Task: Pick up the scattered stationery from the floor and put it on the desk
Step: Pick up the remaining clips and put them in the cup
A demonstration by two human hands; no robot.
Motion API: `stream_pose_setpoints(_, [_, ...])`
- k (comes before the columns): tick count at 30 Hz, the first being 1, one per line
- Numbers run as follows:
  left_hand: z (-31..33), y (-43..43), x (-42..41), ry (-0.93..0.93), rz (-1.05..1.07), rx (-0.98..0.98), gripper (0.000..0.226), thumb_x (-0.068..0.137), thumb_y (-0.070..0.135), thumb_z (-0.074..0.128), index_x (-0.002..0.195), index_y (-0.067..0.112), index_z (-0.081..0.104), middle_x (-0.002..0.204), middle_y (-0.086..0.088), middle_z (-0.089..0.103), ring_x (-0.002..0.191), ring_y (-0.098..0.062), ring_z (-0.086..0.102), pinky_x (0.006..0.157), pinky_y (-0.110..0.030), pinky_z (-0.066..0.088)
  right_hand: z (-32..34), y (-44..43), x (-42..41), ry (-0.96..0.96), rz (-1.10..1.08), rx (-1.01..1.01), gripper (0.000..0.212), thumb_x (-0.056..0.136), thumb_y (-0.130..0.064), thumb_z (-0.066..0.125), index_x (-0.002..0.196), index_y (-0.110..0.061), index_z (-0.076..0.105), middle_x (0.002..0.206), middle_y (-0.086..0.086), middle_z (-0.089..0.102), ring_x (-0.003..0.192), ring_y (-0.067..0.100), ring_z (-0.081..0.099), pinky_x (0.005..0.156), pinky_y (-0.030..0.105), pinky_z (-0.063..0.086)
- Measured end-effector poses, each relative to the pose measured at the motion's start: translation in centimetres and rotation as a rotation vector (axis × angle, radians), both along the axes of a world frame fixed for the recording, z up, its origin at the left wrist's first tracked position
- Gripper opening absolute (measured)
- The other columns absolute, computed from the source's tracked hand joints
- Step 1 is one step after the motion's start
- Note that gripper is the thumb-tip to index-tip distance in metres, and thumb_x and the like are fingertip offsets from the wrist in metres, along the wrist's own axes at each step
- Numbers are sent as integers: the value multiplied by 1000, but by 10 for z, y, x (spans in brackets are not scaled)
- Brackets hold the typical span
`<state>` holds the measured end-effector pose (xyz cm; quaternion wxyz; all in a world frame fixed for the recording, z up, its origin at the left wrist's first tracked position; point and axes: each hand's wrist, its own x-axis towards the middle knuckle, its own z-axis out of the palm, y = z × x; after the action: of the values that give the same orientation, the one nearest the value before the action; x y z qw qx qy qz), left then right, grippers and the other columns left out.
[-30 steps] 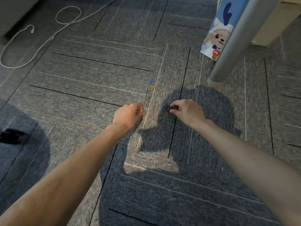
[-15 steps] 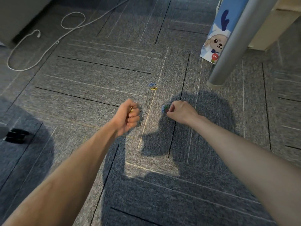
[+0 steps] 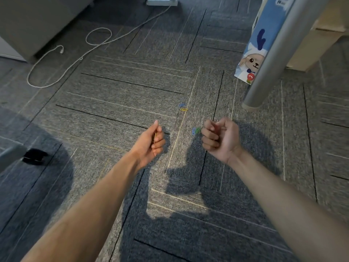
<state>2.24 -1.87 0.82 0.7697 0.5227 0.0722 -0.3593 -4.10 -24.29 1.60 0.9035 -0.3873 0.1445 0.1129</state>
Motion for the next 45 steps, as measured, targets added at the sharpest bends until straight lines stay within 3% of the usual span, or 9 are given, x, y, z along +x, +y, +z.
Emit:
stream_pose_setpoints(6, [-3,-2,-7,-37,-89,211,24,101,27,38,107,15,58,58,7,43,43,-6,31,35,-17,27,-7,-13,-10,227,-29,-104,34,99,-36,47,71,-16,51,54,-6,42,38,5,29,31,18,22])
stream_pose_setpoints(12, [-18,-10,-10,-588,-437,1234,39,101,39,32,111,8,54,80,-2,61,57,-11,53,60,-29,52,-10,-33,-18,449,-217,-502,44,99,-41,49,60,-22,40,43,-9,28,36,8,23,34,20,19])
stream_pose_setpoints(15, [-18,-16,-11,-702,-585,1400,44,97,53,31,113,15,47,77,0,61,57,-13,58,54,-28,50,-7,-35,-18,467,-250,-647,43,100,-41,48,62,-20,45,42,-8,31,36,9,24,34,20,20])
stream_pose_setpoints(20, [-26,-19,-6,-806,-677,1528,35,96,43,45,115,14,47,85,0,63,65,-15,62,53,-26,47,-9,-33,-17,383,-118,-717,41,106,-39,30,88,-12,55,49,-6,33,39,9,25,36,21,20])
stream_pose_setpoints(25, [-30,-21,-3,-775,-669,1403,25,97,35,48,108,13,52,87,-1,64,67,-13,62,58,-25,54,-11,-39,-22,312,-171,-200,31,104,-31,38,83,-13,51,58,-4,44,44,7,31,37,19,23])
stream_pose_setpoints(30, [-5,-29,-11,-183,-351,388,36,96,22,37,61,16,35,47,6,32,38,-11,24,33,-19,22,-12,-52,-31,228,-311,-17,31,102,-33,45,75,-17,51,64,-6,47,43,3,31,34,15,23])
stream_pose_setpoints(35, [6,-48,-17,34,-48,-172,16,83,15,30,69,19,37,52,6,30,39,-7,20,34,-13,18,-12,-63,-37,195,-340,83,36,102,-38,41,73,-18,49,58,-8,38,41,3,30,33,15,22])
stream_pose_setpoints(40, [5,-68,-14,-11,-98,-57,35,97,29,29,64,22,37,53,8,30,41,-7,22,35,-16,18,-19,-63,-36,259,-167,-220,36,105,-35,36,92,-7,57,60,-5,41,48,7,35,38,19,29])
stream_pose_setpoints(45, [-3,-83,-8,-142,-265,350,28,100,27,40,84,13,58,53,6,45,40,-6,31,32,-18,27,-19,-66,-19,266,25,-1001,37,105,-32,35,96,-10,63,56,-3,37,40,6,29,37,17,27])
